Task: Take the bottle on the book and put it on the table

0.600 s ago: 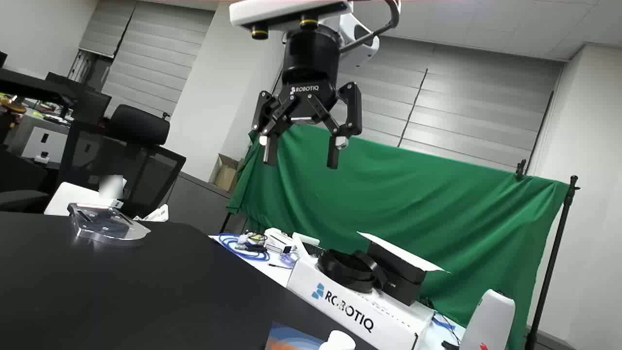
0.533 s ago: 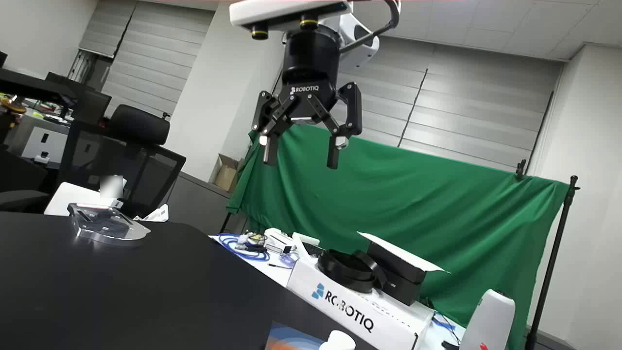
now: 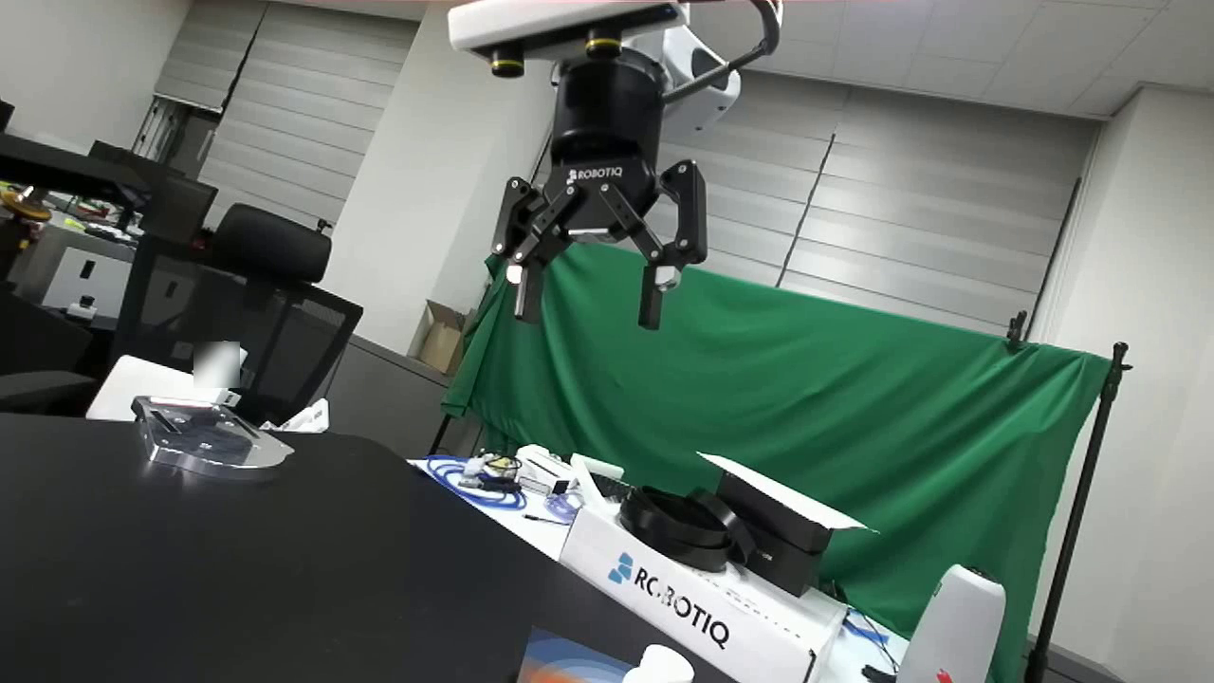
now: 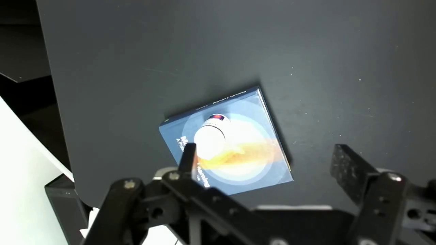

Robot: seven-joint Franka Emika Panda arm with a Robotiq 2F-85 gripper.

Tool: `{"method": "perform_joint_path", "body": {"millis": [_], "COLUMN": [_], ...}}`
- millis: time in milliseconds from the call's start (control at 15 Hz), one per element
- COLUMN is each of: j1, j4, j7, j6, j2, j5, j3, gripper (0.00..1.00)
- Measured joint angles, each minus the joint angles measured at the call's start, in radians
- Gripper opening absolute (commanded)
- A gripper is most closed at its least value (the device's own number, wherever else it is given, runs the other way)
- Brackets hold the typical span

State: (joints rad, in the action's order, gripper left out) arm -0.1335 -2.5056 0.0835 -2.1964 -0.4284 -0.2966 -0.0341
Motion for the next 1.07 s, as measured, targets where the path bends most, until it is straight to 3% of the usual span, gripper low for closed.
{"method": "perform_joint_path", "body": {"millis": [533, 1067], "j1": [0.001, -0.009], "j4": [0.012, 0.175], "j7": [0.000, 0.023], "j6": [-0.015, -0.127], "j2": [0.042, 0.331], "j5": [0.011, 0.089], "j3": [-0.020, -0.108], "gripper": [1.00, 1.00]}}
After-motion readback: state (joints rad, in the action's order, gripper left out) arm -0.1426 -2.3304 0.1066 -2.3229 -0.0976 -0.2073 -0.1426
